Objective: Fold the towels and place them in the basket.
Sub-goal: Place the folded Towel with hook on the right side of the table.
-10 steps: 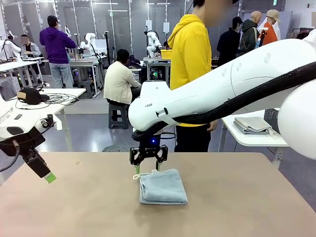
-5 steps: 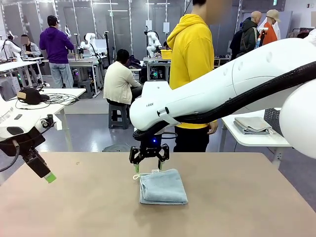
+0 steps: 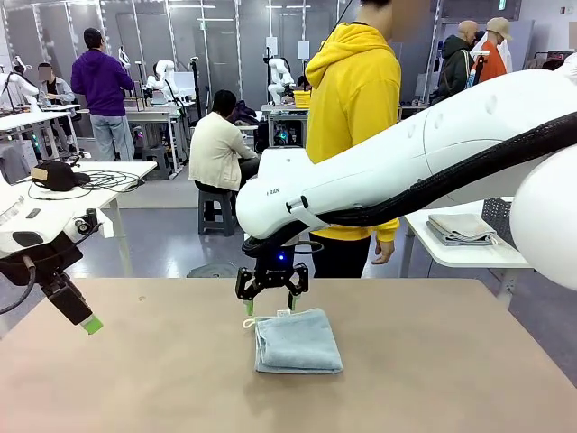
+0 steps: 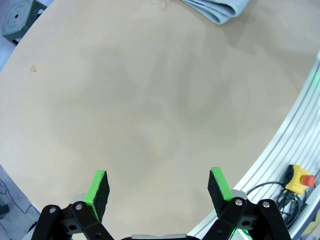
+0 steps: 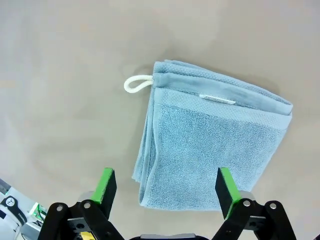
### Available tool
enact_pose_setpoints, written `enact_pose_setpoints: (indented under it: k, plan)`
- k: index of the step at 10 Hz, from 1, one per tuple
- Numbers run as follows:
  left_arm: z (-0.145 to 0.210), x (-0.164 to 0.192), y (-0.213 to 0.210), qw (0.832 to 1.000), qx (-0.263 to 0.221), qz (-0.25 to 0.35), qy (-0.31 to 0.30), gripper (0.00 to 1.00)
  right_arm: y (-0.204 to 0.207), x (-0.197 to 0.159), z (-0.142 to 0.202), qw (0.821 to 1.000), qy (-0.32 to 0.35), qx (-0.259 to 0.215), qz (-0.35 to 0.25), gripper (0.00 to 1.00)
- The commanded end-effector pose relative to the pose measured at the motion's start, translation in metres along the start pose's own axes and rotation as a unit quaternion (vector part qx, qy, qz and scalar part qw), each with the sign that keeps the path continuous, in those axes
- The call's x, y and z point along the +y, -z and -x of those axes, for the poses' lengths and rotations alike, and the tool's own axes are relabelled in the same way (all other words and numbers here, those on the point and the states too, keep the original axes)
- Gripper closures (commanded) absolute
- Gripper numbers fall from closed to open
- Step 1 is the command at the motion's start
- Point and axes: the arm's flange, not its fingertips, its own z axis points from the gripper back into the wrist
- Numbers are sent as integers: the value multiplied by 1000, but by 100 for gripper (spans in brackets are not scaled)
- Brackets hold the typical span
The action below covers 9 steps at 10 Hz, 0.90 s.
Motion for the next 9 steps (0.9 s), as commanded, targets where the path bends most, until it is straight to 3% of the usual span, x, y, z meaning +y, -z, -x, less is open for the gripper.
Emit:
enact_pose_setpoints:
  k: [1, 7, 9]
  plan:
    - [-1, 0, 0, 1000, 3, -7, -4, 0, -1, 0, -1, 1000, -1, -2, 1, 0]
    - [-1, 0, 0, 1000, 3, -7, -4, 0, 0, 0, 0, 1000, 0, 0, 0, 3]
    - [-1, 0, 0, 1000, 3, -7, -4, 0, -30, -41, 46, 999, 16, -43, -28, 0]
